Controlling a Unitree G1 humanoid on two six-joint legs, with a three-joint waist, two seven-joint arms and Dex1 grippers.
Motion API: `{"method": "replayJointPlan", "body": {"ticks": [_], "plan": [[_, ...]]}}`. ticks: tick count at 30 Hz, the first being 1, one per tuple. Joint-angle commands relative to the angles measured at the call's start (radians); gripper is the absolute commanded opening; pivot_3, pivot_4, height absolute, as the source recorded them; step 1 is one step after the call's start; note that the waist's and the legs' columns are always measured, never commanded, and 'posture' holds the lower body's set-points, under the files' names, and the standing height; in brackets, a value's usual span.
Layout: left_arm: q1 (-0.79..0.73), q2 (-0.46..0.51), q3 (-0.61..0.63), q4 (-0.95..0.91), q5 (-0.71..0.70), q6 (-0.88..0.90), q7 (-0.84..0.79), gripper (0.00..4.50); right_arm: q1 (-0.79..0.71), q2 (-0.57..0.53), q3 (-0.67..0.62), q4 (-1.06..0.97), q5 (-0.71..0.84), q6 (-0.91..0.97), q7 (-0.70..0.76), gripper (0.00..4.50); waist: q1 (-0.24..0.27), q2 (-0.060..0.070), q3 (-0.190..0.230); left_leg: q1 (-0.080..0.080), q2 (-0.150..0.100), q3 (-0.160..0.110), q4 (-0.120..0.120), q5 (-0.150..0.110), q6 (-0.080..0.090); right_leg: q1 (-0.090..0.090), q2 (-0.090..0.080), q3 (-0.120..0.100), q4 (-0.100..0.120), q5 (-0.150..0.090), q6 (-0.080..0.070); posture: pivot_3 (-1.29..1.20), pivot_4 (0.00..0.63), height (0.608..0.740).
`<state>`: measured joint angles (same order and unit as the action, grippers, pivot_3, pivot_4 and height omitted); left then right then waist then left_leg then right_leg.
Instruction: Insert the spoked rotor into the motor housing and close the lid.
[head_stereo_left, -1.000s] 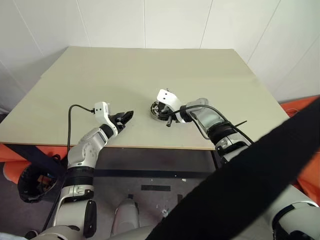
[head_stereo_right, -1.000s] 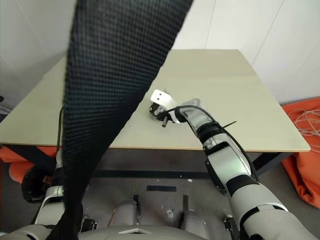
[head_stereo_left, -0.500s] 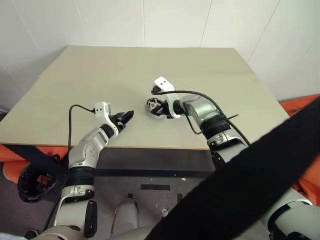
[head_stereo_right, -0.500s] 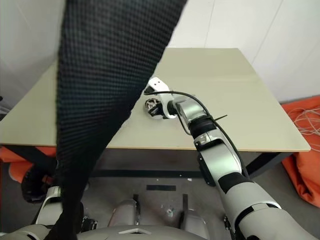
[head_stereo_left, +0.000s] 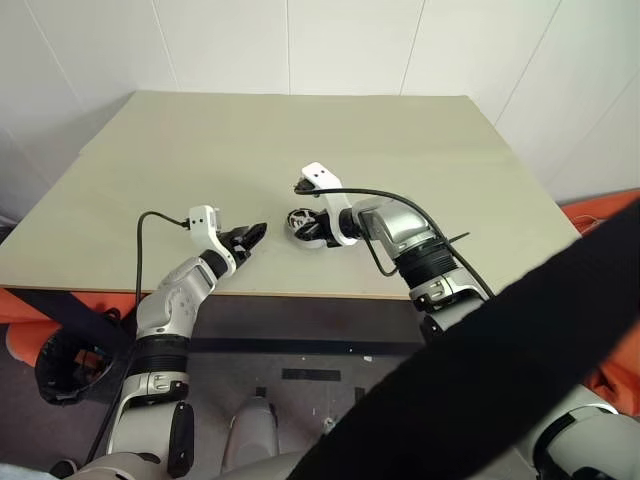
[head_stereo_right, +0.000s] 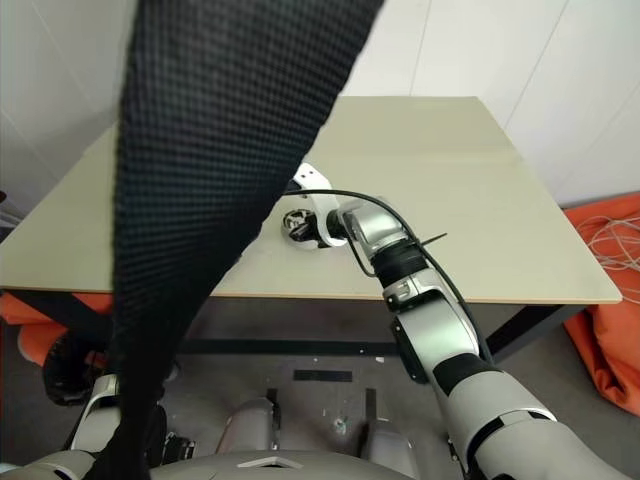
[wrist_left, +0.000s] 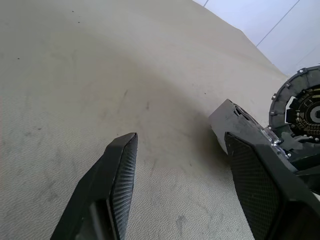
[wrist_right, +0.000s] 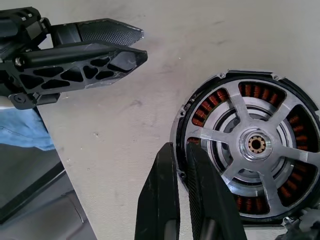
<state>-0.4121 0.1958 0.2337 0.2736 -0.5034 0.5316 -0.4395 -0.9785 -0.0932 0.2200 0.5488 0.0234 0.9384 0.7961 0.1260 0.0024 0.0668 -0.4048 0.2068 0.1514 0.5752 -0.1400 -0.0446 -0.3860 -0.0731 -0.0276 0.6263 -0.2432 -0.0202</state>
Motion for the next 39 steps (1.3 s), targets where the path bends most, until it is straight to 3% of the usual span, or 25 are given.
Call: {"method": "replayJointPlan", "body": {"ticks": [1,9,15,23,30,34,39], "plan": [[-0.007,0.009,0.01,-0.04,-0.006,-0.017,-0.002,2.98,-0.011,0.019,-0.006,-0.043,0.033,0.032,-0.021,0.02,-0.001,0.0,0.0,0.0,0.0,0.0,0.0,0.0,0.0,0.0,0.0,0.0,0.0,0.0,0.0,0.0,0.0,0.74],[-0.005,0.013,0.015,-0.045,-0.008,-0.015,0.001,2.98,-0.026,0.05,-0.044,0.043,0.048,0.053,-0.09,0.02,-0.001,0.0,0.0,0.002,0.0,0.0,-0.001,0.001,-0.002,0.001,0.0,0.0,0.001,0.0,0.0,0.0,0.0,0.74],[-0.007,0.015,0.019,-0.043,-0.008,-0.014,0.002,2.98,-0.014,0.035,-0.004,-0.004,0.061,0.064,-0.046,1.93,-0.001,0.0,0.0,0.002,0.0,-0.001,-0.001,0.001,-0.002,0.001,0.0,0.0,0.001,0.0,0.0,0.0,0.0,0.74],[-0.017,0.016,0.017,-0.027,-0.006,-0.016,-0.003,2.98,-0.017,0.002,0.002,-0.161,0.152,0.148,0.044,1.93,0.001,0.0,0.0,0.002,0.0,-0.001,-0.002,0.001,-0.003,0.001,0.0,0.0,0.001,0.0,0.001,0.0,0.0,0.74],[-0.029,0.014,0.01,-0.014,-0.002,-0.017,-0.009,2.98,-0.03,-0.019,-0.056,-0.424,0.292,0.15,0.104,1.93,0.003,0.0,0.0,0.002,0.0,-0.001,-0.002,0.002,-0.003,0.001,0.0,0.0,0.0,0.001,0.002,0.0,0.0,0.74],[-0.037,0.019,0.011,-0.01,-0.004,-0.011,-0.014,2.98,-0.063,-0.035,-0.159,-0.444,0.292,-0.017,0.02,1.93,0.004,0.0,0.0,0.002,0.0,-0.001,-0.002,0.002,-0.003,0.001,0.0,0.0,0.0,0.003,0.005,0.0,0.0,0.74],[-0.06,0.036,0.024,-0.026,-0.047,0.085,-0.016,2.98,-0.036,-0.13,-0.175,-0.273,0.164,-0.248,-0.138,1.93,0.005,-0.001,-0.001,0.003,0.0,-0.001,-0.001,0.002,-0.004,0.003,-0.002,0.0,0.001,0.002,0.003,0.0,0.0,0.74]]}}
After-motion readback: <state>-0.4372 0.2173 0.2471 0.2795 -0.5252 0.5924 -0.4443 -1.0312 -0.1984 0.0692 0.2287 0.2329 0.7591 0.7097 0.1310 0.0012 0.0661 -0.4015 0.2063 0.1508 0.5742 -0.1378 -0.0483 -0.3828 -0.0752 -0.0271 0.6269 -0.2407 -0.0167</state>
